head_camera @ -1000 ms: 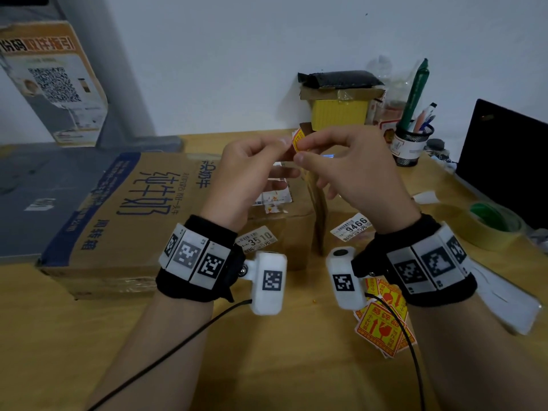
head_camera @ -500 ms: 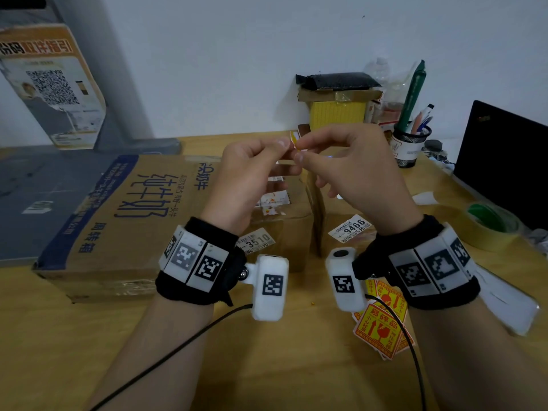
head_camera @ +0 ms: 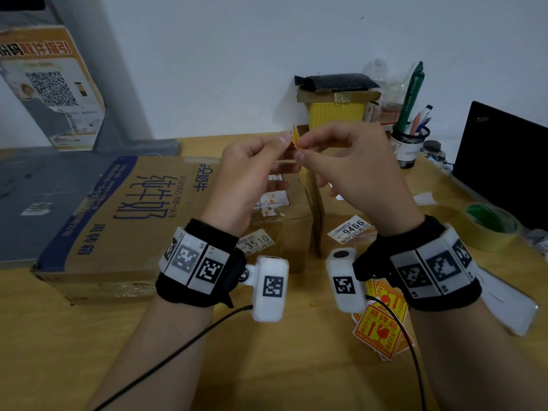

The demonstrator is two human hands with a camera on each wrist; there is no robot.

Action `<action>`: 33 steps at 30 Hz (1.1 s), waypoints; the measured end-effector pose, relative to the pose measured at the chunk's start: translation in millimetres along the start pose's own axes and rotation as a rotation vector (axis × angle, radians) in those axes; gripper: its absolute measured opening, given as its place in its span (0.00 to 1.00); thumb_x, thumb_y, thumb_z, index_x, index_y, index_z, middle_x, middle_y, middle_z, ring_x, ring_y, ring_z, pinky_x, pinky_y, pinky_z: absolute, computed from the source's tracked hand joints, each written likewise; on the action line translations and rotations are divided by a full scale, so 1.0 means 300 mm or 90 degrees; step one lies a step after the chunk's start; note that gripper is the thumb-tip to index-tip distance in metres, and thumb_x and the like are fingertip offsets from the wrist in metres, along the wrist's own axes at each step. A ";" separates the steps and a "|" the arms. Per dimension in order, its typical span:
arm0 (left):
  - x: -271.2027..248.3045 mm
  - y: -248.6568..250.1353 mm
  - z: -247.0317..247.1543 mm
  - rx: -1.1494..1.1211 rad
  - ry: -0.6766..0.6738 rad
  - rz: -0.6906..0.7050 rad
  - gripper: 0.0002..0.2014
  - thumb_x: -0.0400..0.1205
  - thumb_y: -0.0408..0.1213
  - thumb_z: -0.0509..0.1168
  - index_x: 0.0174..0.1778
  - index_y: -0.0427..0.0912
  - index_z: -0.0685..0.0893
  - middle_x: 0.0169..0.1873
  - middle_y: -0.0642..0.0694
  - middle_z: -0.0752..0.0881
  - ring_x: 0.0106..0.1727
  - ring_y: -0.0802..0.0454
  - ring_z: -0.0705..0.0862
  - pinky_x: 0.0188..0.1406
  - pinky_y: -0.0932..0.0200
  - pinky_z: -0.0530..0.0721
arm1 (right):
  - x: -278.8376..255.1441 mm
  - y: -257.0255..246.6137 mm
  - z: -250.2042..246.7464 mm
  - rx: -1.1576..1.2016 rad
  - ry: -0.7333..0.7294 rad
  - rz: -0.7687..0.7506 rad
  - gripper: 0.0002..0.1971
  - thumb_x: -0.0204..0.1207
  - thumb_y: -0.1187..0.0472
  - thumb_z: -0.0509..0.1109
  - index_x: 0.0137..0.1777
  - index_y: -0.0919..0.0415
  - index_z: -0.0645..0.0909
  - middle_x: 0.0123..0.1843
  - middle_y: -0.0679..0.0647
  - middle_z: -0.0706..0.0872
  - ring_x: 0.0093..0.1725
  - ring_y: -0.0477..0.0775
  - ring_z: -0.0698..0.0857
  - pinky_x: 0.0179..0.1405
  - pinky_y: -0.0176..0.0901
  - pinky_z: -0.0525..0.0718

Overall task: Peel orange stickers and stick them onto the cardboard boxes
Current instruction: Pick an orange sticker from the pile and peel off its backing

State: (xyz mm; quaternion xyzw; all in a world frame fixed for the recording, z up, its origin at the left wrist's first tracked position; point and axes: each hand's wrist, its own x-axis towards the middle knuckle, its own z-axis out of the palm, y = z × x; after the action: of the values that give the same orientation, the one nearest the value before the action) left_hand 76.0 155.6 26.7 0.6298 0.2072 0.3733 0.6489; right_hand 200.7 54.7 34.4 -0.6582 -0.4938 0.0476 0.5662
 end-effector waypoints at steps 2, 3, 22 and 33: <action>0.000 -0.001 0.001 0.002 0.003 -0.002 0.13 0.87 0.41 0.66 0.56 0.35 0.91 0.47 0.40 0.94 0.48 0.47 0.93 0.34 0.59 0.85 | 0.001 0.001 -0.001 -0.001 0.002 0.003 0.04 0.76 0.62 0.80 0.49 0.56 0.92 0.38 0.53 0.92 0.26 0.49 0.84 0.21 0.32 0.78; -0.001 -0.001 0.001 0.002 0.004 -0.002 0.14 0.87 0.41 0.66 0.57 0.35 0.91 0.48 0.40 0.94 0.49 0.46 0.93 0.34 0.60 0.85 | 0.001 0.001 -0.001 -0.003 0.003 0.004 0.04 0.76 0.62 0.80 0.50 0.57 0.92 0.38 0.53 0.92 0.26 0.50 0.84 0.21 0.32 0.78; 0.000 -0.005 -0.001 0.052 0.022 0.008 0.08 0.86 0.38 0.67 0.52 0.43 0.92 0.40 0.49 0.94 0.45 0.55 0.92 0.35 0.61 0.86 | 0.001 -0.005 -0.005 -0.025 -0.003 0.018 0.04 0.77 0.58 0.80 0.50 0.55 0.92 0.40 0.50 0.92 0.28 0.59 0.88 0.23 0.34 0.80; 0.004 -0.007 0.004 0.133 -0.005 0.031 0.10 0.87 0.41 0.65 0.44 0.48 0.91 0.32 0.55 0.88 0.42 0.59 0.86 0.38 0.56 0.82 | -0.008 -0.026 0.000 0.013 0.003 0.039 0.09 0.77 0.49 0.80 0.46 0.54 0.93 0.34 0.48 0.90 0.23 0.46 0.84 0.21 0.33 0.78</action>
State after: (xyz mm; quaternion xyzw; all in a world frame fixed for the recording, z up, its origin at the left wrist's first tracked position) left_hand 78.1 155.8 25.0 0.7002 0.2269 0.3632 0.5713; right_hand 194.9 51.9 39.4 -0.6675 -0.4717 0.0684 0.5721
